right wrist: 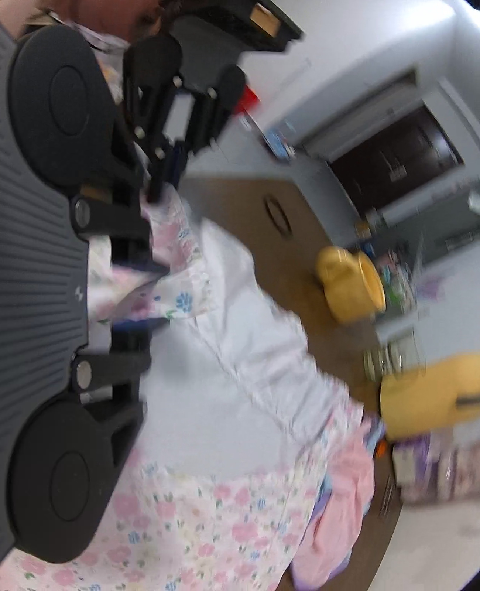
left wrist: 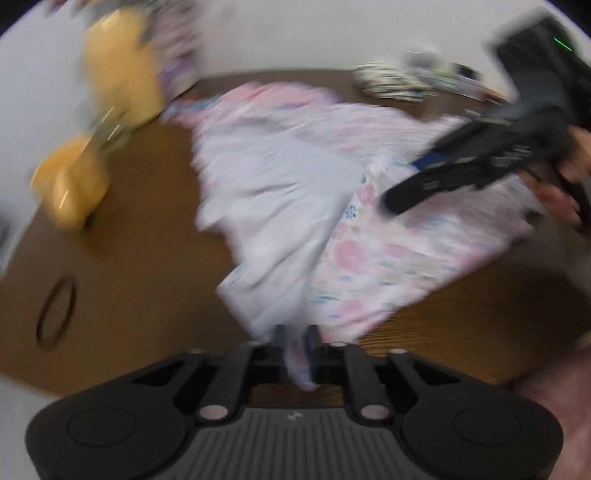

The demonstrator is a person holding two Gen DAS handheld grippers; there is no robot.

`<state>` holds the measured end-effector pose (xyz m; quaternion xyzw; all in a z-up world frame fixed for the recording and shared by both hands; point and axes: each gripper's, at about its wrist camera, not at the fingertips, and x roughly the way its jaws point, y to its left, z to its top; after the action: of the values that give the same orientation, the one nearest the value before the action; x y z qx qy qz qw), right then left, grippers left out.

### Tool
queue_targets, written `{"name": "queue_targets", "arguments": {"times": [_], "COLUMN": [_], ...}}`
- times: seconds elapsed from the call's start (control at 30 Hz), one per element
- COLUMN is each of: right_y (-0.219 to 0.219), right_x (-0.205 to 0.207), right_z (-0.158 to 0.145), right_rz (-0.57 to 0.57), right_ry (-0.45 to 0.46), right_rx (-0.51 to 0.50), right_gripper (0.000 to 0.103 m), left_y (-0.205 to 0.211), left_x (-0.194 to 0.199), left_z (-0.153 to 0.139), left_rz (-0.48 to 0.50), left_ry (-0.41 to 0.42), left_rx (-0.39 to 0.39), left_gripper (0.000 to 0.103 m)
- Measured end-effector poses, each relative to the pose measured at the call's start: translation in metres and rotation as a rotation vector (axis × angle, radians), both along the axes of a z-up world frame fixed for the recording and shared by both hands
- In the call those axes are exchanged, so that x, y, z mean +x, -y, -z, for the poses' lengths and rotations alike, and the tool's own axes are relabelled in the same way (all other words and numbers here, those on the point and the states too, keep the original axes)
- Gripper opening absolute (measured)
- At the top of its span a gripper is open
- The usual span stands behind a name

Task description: Fold clothes

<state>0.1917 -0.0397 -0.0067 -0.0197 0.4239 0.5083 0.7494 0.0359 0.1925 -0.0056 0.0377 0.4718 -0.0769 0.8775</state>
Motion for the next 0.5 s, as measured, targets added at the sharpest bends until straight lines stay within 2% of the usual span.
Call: {"name": "queue_targets", "arguments": {"times": [0.03,0.07,0.1,0.17,0.2,0.27,0.37,0.5], "right_y": [-0.001,0.006,0.019,0.045,0.058,0.084,0.127,0.193], "right_x": [0.007,0.012,0.015,0.013,0.012,0.008,0.004,-0.002], "right_z": [0.002,0.000,-0.004,-0.015,-0.020,-0.026,-0.025,-0.018], "right_rz": [0.028,0.047,0.060,0.098,0.126,0.193,0.321,0.523], "right_ry": [-0.006,-0.021,-0.038,-0.025,0.000,0.040,0.069,0.107], "right_rx": [0.012,0.036,0.069,0.094,0.090,0.057,-0.006,-0.105], "right_gripper": [0.031,0.032,0.033,0.042,0.043,0.043,0.043,0.043], "left_y": [0.000,0.003,0.005,0.010,0.013,0.018,0.030,0.035], "left_x": [0.001,0.004,0.006,0.011,0.013,0.018,0.044,0.057], "left_z": [-0.003,-0.007,-0.011,-0.018,-0.022,-0.029,-0.030,-0.019], "left_rz": [0.006,0.024,0.043,0.079,0.097,0.133,0.158,0.146], "left_ry": [0.015,0.034,0.053,0.091,0.110,0.148,0.156,0.125], "left_rx": [-0.013,-0.027,-0.040,-0.068,-0.082,-0.109,-0.117,-0.139], "left_gripper": [0.022,0.030,0.046,0.066,0.070,0.070,0.070,0.070]}}
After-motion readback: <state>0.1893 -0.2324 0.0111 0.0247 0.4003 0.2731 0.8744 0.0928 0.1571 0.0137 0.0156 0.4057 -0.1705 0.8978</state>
